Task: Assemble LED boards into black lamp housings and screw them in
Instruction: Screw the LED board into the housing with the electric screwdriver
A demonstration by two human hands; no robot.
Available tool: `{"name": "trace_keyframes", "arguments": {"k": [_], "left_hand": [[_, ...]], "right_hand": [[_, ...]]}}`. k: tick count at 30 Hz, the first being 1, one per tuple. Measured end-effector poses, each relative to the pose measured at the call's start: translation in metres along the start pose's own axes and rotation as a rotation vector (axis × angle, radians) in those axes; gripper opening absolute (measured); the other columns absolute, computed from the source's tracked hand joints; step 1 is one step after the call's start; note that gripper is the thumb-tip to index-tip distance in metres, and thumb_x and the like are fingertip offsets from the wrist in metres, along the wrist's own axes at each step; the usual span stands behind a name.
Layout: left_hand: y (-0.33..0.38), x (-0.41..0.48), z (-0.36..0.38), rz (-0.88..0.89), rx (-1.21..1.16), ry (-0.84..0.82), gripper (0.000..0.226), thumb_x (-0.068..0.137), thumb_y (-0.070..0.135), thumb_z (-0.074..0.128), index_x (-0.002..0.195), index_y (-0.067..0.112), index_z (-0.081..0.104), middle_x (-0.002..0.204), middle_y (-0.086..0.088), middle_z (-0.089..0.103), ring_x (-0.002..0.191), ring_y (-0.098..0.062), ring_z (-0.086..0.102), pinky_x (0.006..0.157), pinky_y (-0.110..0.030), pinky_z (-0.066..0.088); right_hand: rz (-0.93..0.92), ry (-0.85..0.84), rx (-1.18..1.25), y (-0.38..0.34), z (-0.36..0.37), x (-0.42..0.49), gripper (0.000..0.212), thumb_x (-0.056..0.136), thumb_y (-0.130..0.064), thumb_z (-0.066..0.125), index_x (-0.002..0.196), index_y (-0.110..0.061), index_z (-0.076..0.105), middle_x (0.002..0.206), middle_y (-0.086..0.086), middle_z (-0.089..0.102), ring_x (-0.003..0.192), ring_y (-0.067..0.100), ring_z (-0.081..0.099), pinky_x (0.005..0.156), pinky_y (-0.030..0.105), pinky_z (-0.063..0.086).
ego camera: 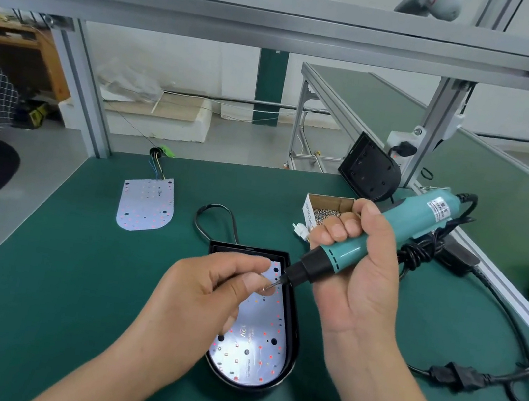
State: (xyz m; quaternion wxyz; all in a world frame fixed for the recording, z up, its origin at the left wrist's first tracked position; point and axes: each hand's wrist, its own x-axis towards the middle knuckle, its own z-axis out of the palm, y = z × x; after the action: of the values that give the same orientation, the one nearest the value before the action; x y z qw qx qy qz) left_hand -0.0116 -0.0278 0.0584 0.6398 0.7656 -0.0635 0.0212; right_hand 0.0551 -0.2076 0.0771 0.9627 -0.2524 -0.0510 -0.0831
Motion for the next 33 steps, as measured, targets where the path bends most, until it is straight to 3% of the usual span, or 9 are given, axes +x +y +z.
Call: {"name": "trace_keyframes", "arguments": {"k": [6, 10, 12, 14, 17, 19, 22, 26, 33], "left_hand": [[-0.01, 0.012, -0.013, 0.015, 0.004, 0.189, 0.032, 0.108, 0.019, 0.058, 0.1, 0.045, 0.075, 0.087, 0.006, 0.078, 0.05, -0.01, 0.045, 0.052, -0.018, 0.044], [-0.026, 0.032, -0.036, -0.084, 0.169, 0.335, 0.01, 0.102, 0.043, 0.064, 0.1, 0.039, 0.073, 0.06, 0.014, 0.055, 0.052, -0.006, 0.043, 0.053, -0.028, 0.041], [-0.032, 0.038, -0.041, -0.177, 0.211, 0.307, 0.026, 0.094, 0.058, 0.068, 0.107, 0.035, 0.071, 0.06, 0.016, 0.052, 0.051, -0.003, 0.047, 0.059, -0.029, 0.043], [-0.036, 0.039, -0.039, -0.259, 0.256, 0.241, 0.048, 0.08, 0.076, 0.067, 0.111, 0.039, 0.068, 0.071, 0.011, 0.063, 0.063, -0.004, 0.061, 0.067, -0.031, 0.047], [-0.041, 0.039, -0.035, -0.292, 0.313, 0.151, 0.051, 0.071, 0.088, 0.062, 0.105, 0.049, 0.063, 0.07, 0.008, 0.062, 0.063, -0.008, 0.06, 0.067, -0.034, 0.046], [-0.043, 0.039, -0.032, -0.282, 0.365, 0.107, 0.048, 0.069, 0.084, 0.064, 0.104, 0.051, 0.062, 0.069, 0.019, 0.064, 0.062, -0.002, 0.06, 0.068, -0.034, 0.05], [-0.041, 0.038, -0.028, -0.277, 0.424, 0.059, 0.038, 0.068, 0.072, 0.067, 0.1, 0.052, 0.062, 0.09, 0.026, 0.073, 0.082, -0.001, 0.071, 0.083, -0.04, 0.06], [-0.034, 0.039, -0.027, -0.27, 0.418, 0.038, 0.034, 0.064, 0.061, 0.065, 0.094, 0.046, 0.061, 0.089, 0.012, 0.075, 0.086, -0.017, 0.074, 0.086, -0.051, 0.062], [-0.029, 0.04, -0.025, -0.279, 0.387, 0.027, 0.041, 0.066, 0.056, 0.066, 0.094, 0.027, 0.061, 0.092, -0.004, 0.075, 0.078, -0.027, 0.072, 0.086, -0.058, 0.06]], "right_hand": [[-0.018, 0.042, 0.032, -0.005, -0.001, 0.004, 0.011, 0.103, -0.015, 0.061, 0.092, -0.015, 0.063, 0.072, -0.004, 0.045, 0.061, 0.011, 0.045, 0.06, 0.024, 0.047], [-0.085, 0.054, -0.021, -0.009, -0.009, 0.015, 0.01, 0.102, -0.013, 0.062, 0.093, -0.016, 0.06, 0.072, -0.003, 0.043, 0.062, 0.012, 0.044, 0.061, 0.025, 0.045], [-0.107, 0.073, -0.06, -0.009, -0.015, 0.02, 0.01, 0.101, -0.012, 0.063, 0.094, -0.017, 0.059, 0.072, -0.003, 0.044, 0.062, 0.012, 0.045, 0.062, 0.025, 0.044], [-0.127, 0.088, -0.107, -0.008, -0.022, 0.025, 0.012, 0.1, -0.011, 0.066, 0.092, -0.018, 0.059, 0.071, -0.002, 0.044, 0.062, 0.013, 0.045, 0.062, 0.026, 0.044], [-0.152, 0.094, -0.183, -0.003, -0.028, 0.03, 0.014, 0.098, -0.011, 0.068, 0.088, -0.019, 0.062, 0.07, 0.0, 0.044, 0.061, 0.015, 0.044, 0.062, 0.027, 0.044], [-0.168, 0.077, -0.225, -0.001, -0.03, 0.034, 0.013, 0.098, -0.01, 0.067, 0.089, -0.019, 0.063, 0.07, 0.001, 0.044, 0.06, 0.016, 0.045, 0.061, 0.028, 0.045], [-0.172, 0.046, -0.258, 0.003, -0.032, 0.037, 0.01, 0.099, -0.01, 0.065, 0.093, -0.017, 0.062, 0.071, 0.001, 0.044, 0.06, 0.017, 0.046, 0.06, 0.028, 0.046], [-0.172, 0.012, -0.285, 0.007, -0.032, 0.038, 0.01, 0.097, -0.011, 0.067, 0.092, -0.018, 0.062, 0.07, 0.001, 0.045, 0.059, 0.017, 0.047, 0.059, 0.028, 0.047], [-0.177, 0.004, -0.322, 0.011, -0.033, 0.039, 0.008, 0.097, -0.009, 0.065, 0.096, -0.016, 0.06, 0.069, 0.001, 0.046, 0.059, 0.018, 0.047, 0.06, 0.028, 0.046]]}}
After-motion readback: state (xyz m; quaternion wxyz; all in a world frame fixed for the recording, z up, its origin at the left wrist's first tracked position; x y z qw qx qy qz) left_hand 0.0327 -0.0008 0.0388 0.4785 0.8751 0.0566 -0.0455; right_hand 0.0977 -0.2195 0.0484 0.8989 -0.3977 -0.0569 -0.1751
